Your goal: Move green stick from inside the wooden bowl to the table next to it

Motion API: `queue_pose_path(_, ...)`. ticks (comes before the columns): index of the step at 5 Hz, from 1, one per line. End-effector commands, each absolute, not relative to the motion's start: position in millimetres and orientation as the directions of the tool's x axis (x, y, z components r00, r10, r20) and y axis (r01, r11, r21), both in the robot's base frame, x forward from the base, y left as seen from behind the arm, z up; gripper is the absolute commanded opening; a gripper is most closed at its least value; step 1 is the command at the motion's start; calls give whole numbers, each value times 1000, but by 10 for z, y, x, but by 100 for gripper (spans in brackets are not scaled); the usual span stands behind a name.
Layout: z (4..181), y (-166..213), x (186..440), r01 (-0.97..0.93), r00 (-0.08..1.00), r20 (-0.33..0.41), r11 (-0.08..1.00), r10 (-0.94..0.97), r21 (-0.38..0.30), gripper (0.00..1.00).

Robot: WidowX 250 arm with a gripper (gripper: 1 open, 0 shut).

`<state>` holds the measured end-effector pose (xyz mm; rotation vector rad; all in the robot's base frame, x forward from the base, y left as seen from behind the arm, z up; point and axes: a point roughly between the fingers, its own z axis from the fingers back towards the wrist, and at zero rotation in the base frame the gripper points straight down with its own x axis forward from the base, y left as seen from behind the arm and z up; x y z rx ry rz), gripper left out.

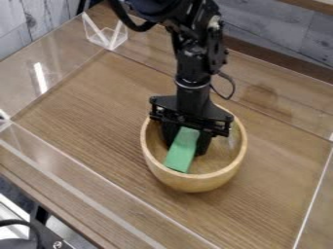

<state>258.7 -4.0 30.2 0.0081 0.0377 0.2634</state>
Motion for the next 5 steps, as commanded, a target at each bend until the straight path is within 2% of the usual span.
queue_pose_path(1,469,-4,2656,-269,963,20,963,270,-9,0)
queue_pose_path(5,571,127,2630,-296,955,13,955,296,-23,0)
